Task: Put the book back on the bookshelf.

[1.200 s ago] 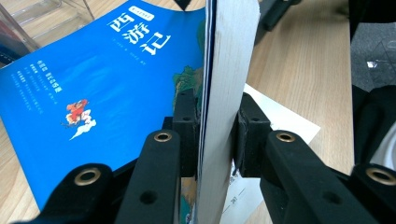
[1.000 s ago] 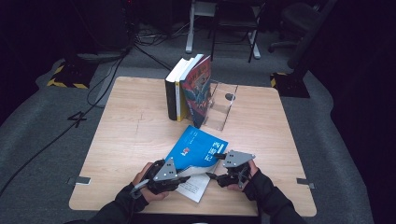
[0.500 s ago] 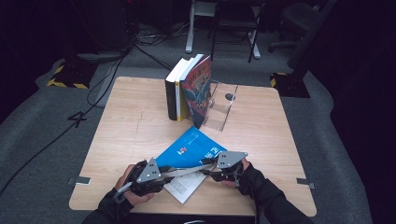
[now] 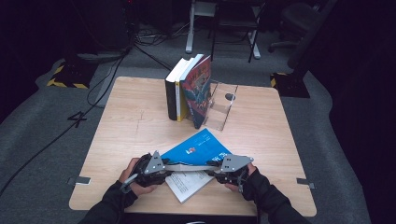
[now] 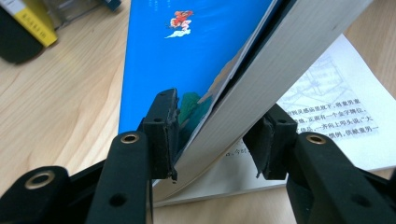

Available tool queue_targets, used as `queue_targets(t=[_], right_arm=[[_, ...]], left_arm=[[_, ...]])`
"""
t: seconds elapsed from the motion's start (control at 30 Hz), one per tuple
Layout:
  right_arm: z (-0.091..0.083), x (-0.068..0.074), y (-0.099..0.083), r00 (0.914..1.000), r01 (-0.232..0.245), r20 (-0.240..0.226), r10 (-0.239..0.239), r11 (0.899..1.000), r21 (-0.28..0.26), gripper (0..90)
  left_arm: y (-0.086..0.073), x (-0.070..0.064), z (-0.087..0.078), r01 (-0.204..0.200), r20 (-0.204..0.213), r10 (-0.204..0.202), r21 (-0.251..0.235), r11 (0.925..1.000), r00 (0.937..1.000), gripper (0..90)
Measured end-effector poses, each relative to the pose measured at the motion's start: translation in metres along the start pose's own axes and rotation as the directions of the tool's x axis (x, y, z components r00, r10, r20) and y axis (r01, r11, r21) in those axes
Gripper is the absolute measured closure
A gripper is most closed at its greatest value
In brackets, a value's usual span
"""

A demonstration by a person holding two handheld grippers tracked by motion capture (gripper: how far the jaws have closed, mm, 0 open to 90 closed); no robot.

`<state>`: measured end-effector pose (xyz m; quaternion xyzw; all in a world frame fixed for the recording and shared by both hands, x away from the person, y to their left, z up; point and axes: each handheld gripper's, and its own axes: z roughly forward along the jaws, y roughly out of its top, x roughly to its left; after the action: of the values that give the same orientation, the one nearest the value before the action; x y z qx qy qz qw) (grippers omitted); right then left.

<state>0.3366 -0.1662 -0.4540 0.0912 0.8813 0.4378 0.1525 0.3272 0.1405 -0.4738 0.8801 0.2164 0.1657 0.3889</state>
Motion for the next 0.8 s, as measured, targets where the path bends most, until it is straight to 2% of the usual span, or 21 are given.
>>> queue_targets(t=[0.17,0.3,0.37,0.43,0.5,0.53,0.6,0.73,0.77,0.8], right_arm=[[-0.008,-0.002,-0.005,0.9984,-0.028,0.051,0.027,0.999,0.016,69.1],[-0.011,-0.004,-0.007,0.9973,-0.046,0.059,0.044,0.999,0.022,69.0],[-0.012,-0.005,-0.008,0.9968,-0.055,0.058,0.054,0.998,0.021,68.5],[-0.012,-0.005,-0.008,0.9973,-0.051,0.055,0.050,0.998,0.025,68.0],[-0.012,-0.005,-0.009,0.9972,-0.057,0.050,0.055,0.998,0.024,67.5],[-0.012,-0.005,-0.009,0.9974,-0.055,0.048,0.054,0.998,0.024,67.2],[-0.012,-0.006,-0.010,0.9969,-0.065,0.045,0.064,0.998,0.018,65.3],[-0.014,-0.014,-0.016,0.9950,-0.097,0.023,0.098,0.995,-0.012,56.8],[-0.014,-0.016,-0.018,0.9957,-0.091,0.015,0.091,0.996,-0.011,56.1],[-0.016,-0.020,-0.022,0.9955,-0.087,0.037,0.087,0.996,0.001,52.4]], left_arm=[[0.012,0.009,0.016,-0.016,0.020,0.016,0.001,0.9999,0.9997,53.6],[0.017,0.010,0.020,-0.027,0.031,0.027,0.009,0.9996,0.9992,53.5],[0.019,0.007,0.021,-0.020,0.045,0.020,0.003,0.9998,0.9988,51.9],[0.024,0.002,0.020,-0.037,0.057,0.038,-0.022,0.9991,0.9977,52.5],[0.035,-0.008,0.018,-0.060,0.085,0.066,-0.069,0.9958,0.9942,53.0],[0.040,-0.013,0.017,-0.081,0.091,0.089,-0.088,0.9928,0.9918,55.5],[0.047,-0.022,0.018,-0.142,0.070,0.148,-0.081,0.9866,0.9865,61.5],[0.046,-0.023,0.020,-0.144,0.098,0.152,-0.088,0.9857,0.9834,68.1],[0.045,-0.023,0.019,-0.134,0.097,0.143,-0.093,0.9866,0.9850,68.6],[0.045,-0.022,0.018,-0.132,0.102,0.141,-0.095,0.9867,0.9847,69.2]])
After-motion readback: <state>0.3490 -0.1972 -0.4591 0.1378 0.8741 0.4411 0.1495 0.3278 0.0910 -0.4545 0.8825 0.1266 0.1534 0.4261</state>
